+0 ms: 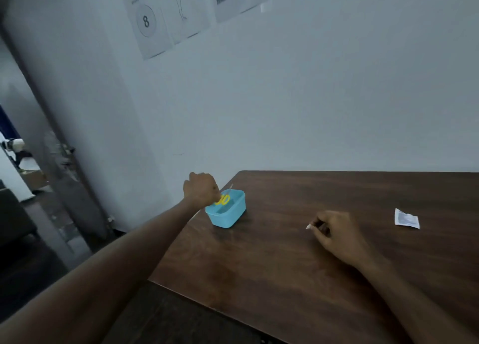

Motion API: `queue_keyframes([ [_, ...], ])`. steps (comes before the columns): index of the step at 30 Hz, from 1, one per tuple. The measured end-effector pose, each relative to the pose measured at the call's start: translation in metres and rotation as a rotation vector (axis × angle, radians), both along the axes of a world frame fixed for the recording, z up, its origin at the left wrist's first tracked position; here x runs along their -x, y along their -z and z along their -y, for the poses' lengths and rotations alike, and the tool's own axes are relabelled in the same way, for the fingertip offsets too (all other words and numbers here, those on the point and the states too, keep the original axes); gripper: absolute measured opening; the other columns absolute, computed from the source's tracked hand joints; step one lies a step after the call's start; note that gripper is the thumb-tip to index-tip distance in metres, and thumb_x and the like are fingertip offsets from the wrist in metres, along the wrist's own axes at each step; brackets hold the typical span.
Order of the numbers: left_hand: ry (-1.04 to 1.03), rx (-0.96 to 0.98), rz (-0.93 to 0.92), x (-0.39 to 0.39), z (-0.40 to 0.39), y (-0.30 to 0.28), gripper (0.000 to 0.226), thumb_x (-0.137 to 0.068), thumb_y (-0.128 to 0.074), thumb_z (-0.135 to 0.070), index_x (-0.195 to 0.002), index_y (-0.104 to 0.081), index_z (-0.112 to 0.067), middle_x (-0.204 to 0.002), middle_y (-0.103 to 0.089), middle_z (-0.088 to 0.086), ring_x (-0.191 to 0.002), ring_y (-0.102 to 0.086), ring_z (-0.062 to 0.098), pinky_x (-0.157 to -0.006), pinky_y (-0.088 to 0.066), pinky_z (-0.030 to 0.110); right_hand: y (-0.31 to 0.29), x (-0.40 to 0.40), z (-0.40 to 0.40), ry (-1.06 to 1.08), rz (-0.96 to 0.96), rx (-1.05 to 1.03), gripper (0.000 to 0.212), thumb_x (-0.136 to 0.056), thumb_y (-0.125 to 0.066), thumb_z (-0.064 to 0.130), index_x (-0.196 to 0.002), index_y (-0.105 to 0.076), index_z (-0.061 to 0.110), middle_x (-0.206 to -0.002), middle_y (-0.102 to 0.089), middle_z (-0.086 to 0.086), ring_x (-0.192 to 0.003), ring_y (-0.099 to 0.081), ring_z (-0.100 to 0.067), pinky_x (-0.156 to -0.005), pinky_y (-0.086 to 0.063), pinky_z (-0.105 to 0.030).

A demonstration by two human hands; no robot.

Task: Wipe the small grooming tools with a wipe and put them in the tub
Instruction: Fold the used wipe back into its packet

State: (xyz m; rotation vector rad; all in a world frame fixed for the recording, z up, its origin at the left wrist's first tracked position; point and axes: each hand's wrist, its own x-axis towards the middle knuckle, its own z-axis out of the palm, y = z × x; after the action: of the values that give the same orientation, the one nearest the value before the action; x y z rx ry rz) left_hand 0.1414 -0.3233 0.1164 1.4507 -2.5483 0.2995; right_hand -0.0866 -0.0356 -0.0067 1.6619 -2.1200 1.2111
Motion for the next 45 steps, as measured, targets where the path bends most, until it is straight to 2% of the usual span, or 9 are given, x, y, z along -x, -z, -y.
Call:
queue_keyframes([
  [7, -0.119, -0.091, 0.113, 0.013, 0.018, 0.034, 0.035, -0.086, -0.08, -0.045, -0.106, -0.065, -0.02, -0.121, -0.068, 0.004, -0.126, -0.052, 0.024, -0.103, -0.045, 0.04, -0.002, 0.008, -0.004, 0.01, 0.009, -0.028, 0.01, -0.089, -0.083, 0.02, -0.082, -0.079, 0.026, -0.076, -0.069, 0.014, -0.067, -0.061, 0.002, -0.06, -0.04, -0.005],
  [12, -0.132, -0.11, 0.126, 0.015, 0.024, 0.038, 0.046, -0.087, -0.079, -0.049, -0.12, -0.066, -0.019, -0.126, -0.066, 0.004, -0.131, -0.051, 0.025, -0.108, -0.043, 0.043, 0.004, 0.011, 0.0, 0.009, 0.004, -0.009, 0.011, -0.086, -0.086, 0.019, -0.079, -0.078, 0.024, -0.071, -0.068, 0.014, -0.063, -0.058, 0.005, -0.061, -0.036, -0.003],
  [20, -0.137, -0.152, 0.052, 0.015, 0.026, 0.037, 0.035, -0.081, -0.083, -0.043, -0.102, -0.066, -0.02, -0.104, -0.072, 0.001, -0.105, -0.066, 0.02, -0.1, -0.055, 0.04, 0.002, 0.012, -0.001, 0.021, -0.003, -0.041, 0.012, -0.087, -0.085, 0.017, -0.081, -0.079, 0.027, -0.075, -0.07, 0.014, -0.064, -0.059, 0.007, -0.062, -0.041, -0.003],
  [28, -0.046, -0.151, 0.062, 0.017, 0.025, 0.01, 0.046, -0.071, -0.094, -0.048, -0.107, -0.077, -0.025, -0.11, -0.074, -0.003, -0.11, -0.063, 0.02, -0.098, -0.05, 0.039, 0.002, 0.015, -0.003, 0.044, 0.031, -0.016, 0.013, -0.09, -0.083, 0.021, -0.085, -0.077, 0.031, -0.079, -0.071, 0.014, -0.069, -0.066, -0.003, -0.063, -0.057, -0.027],
  [33, 0.156, -0.099, -0.173, 0.034, -0.002, 0.016, 0.026, -0.085, -0.085, -0.047, -0.098, -0.082, -0.025, -0.114, -0.075, -0.005, -0.105, -0.067, 0.019, -0.087, -0.055, 0.037, 0.003, 0.021, -0.001, 0.142, 0.046, 0.155, 0.016, -0.087, -0.084, 0.015, -0.083, -0.075, 0.028, -0.078, -0.068, 0.015, -0.066, -0.062, -0.004, -0.064, -0.054, -0.031],
  [36, 0.342, 0.072, -0.224, 0.057, -0.045, 0.029, 0.017, -0.088, -0.082, -0.043, -0.093, -0.081, -0.027, -0.116, -0.072, -0.005, -0.112, -0.064, 0.021, -0.095, -0.053, 0.042, 0.004, 0.026, -0.002, 0.21, 0.115, 0.228, 0.015, -0.088, -0.083, 0.015, -0.081, -0.073, 0.024, -0.077, -0.068, 0.017, -0.065, -0.062, -0.004, -0.066, -0.052, -0.03],
  [39, 0.505, 0.014, -0.275, 0.084, -0.088, 0.055, 0.012, -0.086, -0.084, -0.041, -0.092, -0.082, -0.031, -0.121, -0.068, -0.006, -0.117, -0.061, 0.017, -0.1, -0.053, 0.04, 0.004, 0.03, -0.004, 0.257, 0.166, 0.251, 0.015, -0.09, -0.081, 0.018, -0.079, -0.072, 0.022, -0.077, -0.071, 0.015, -0.064, -0.063, -0.001, -0.065, -0.05, -0.023],
  [43, 0.67, -0.123, -0.23, 0.126, -0.14, 0.103, 0.021, -0.095, -0.072, -0.047, -0.111, -0.075, -0.035, -0.124, -0.063, -0.01, -0.12, -0.054, 0.014, -0.101, -0.052, 0.037, 0.0, 0.036, -0.005, 0.35, 0.189, 0.3, 0.012, -0.09, -0.078, 0.014, -0.081, -0.073, 0.019, -0.083, -0.074, 0.009, -0.069, -0.066, -0.006, -0.069, -0.056, -0.033],
  [45, 0.728, -0.157, -0.236, 0.15, -0.158, 0.116, 0.024, -0.1, -0.064, -0.044, -0.121, -0.072, -0.034, -0.125, -0.063, -0.009, -0.119, -0.055, 0.015, -0.1, -0.054, 0.038, -0.003, 0.042, -0.011, 0.42, 0.188, 0.346, 0.012, -0.09, -0.077, 0.01, -0.082, -0.072, 0.018, -0.085, -0.075, 0.009, -0.069, -0.065, -0.006, -0.068, -0.054, -0.029],
])
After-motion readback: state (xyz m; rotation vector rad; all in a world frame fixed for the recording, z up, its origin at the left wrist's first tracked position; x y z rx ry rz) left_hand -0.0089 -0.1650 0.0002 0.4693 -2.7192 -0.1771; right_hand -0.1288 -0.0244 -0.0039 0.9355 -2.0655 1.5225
